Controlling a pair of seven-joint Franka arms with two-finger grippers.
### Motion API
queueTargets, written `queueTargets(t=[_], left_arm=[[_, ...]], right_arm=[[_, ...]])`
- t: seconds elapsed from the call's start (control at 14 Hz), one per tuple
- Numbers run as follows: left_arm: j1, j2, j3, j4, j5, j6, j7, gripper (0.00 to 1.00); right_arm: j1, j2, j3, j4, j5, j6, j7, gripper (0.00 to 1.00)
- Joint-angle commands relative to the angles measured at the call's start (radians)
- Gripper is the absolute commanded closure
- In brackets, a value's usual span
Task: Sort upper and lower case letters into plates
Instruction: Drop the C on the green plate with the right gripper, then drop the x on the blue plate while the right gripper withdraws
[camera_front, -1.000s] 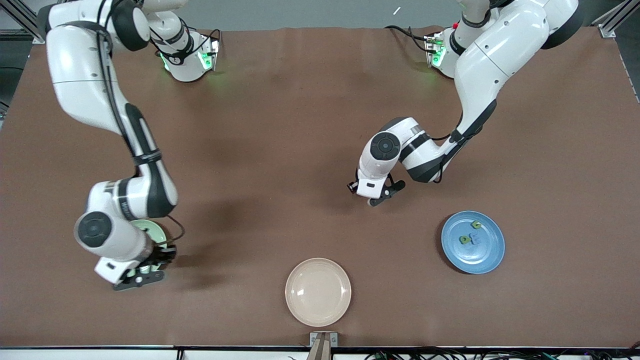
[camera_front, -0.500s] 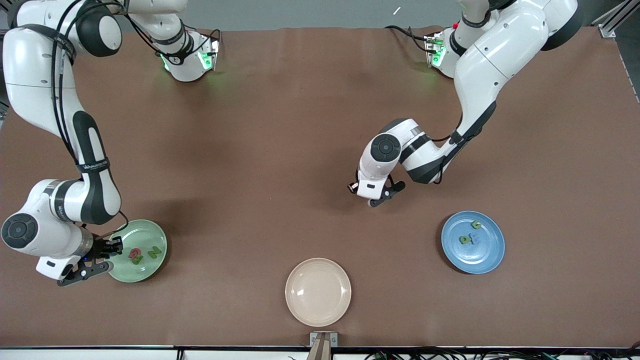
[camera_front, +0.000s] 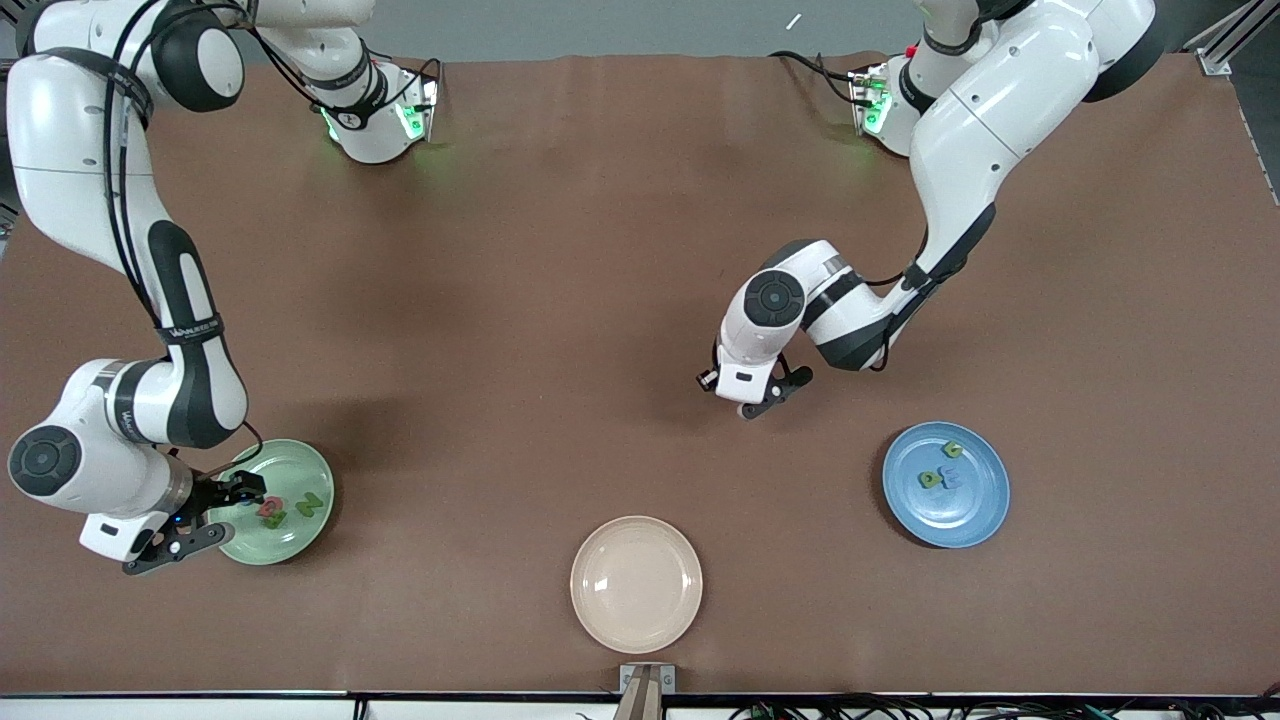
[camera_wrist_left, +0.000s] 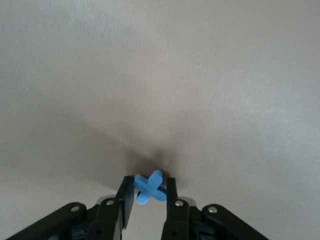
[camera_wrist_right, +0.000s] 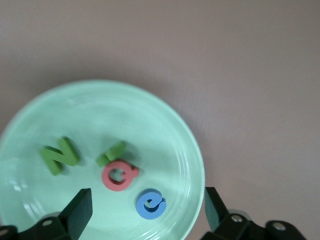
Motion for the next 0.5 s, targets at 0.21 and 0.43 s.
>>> queueTargets(t=[0.21, 0.43], left_arm=[[0.034, -0.03, 0.008, 0.133, 0.02, -0.19, 0.206, 1.0], [0.147, -0.061, 0.0, 0.15, 0.017, -0.229, 0.459, 1.0]], right_arm=[[-0.001, -0.245, 0.042, -0.042, 0.005, -0.182, 0.005, 0.0], [0.008, -0.374, 0.058, -0.045, 0.042, -0.356, 0.176, 0.0]])
